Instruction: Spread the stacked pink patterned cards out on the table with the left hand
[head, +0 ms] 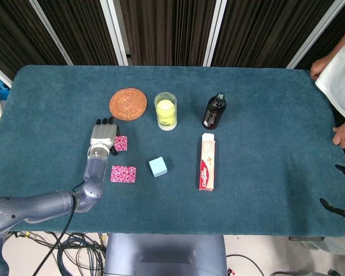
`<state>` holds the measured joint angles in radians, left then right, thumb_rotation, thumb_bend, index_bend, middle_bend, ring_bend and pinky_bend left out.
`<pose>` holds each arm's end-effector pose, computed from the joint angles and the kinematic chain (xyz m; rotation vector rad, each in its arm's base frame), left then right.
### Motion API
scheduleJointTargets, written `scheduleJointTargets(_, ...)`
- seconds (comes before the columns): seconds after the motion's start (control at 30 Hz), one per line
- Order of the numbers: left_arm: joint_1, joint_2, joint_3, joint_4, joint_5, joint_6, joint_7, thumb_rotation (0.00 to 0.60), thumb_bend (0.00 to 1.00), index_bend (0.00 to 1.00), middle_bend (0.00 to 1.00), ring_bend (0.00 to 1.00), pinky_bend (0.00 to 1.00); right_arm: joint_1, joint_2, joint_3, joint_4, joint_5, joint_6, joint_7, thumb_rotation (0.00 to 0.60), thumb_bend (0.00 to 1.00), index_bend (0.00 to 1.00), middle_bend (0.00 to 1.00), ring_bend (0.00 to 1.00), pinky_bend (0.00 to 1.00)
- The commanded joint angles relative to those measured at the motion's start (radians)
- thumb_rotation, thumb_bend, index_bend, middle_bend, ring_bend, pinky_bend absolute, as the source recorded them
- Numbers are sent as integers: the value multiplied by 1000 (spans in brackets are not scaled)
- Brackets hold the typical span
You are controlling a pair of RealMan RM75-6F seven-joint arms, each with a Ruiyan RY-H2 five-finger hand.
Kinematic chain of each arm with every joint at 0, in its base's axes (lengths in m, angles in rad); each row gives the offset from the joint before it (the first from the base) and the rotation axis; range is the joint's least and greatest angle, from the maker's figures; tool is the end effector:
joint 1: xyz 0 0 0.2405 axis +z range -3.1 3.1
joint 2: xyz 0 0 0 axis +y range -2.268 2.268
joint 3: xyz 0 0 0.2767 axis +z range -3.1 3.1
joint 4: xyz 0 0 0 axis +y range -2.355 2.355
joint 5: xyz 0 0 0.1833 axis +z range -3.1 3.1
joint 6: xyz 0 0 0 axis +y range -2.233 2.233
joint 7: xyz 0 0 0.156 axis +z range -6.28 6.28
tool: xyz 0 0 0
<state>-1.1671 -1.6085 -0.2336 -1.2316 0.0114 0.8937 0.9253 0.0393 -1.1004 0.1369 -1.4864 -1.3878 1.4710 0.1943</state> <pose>-0.1381 0.4590 0.0042 -1.6104 -1.1067 -0.3850 -0.3579 -0.1921 0.2320 1.1769 -0.9422 0.9233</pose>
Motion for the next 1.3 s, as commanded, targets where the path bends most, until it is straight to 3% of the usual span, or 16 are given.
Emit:
scheduleJointTargets(0.03, -1, -3, -2, 2, -1, -2, 2, 600, 123, 432, 87, 0, 0, 0, 0, 0, 0, 0, 0, 0, 600, 115, 183, 79, 126, 237)
scheduleJointTargets(0.6, 2, -23, -13, 32, -3, 2, 14, 600, 161, 443, 90, 0, 0, 1, 1, 0, -1, 2, -4, 0, 600, 115, 183, 79, 126, 238)
scheduleJointTargets(0.97, 7, -26, -24, 32, 3, 11, 19, 600, 271, 481, 108, 0, 0, 2, 1, -1, 0, 2, -7, -1, 600, 116, 183, 79, 126, 238)
scheduleJointTargets(1.3, 1, -10, -34, 6, -10, 31, 46, 600, 273, 490, 109, 0, 0, 2, 2, 0, -1, 5, -8, 0, 600, 116, 183, 79, 126, 238)
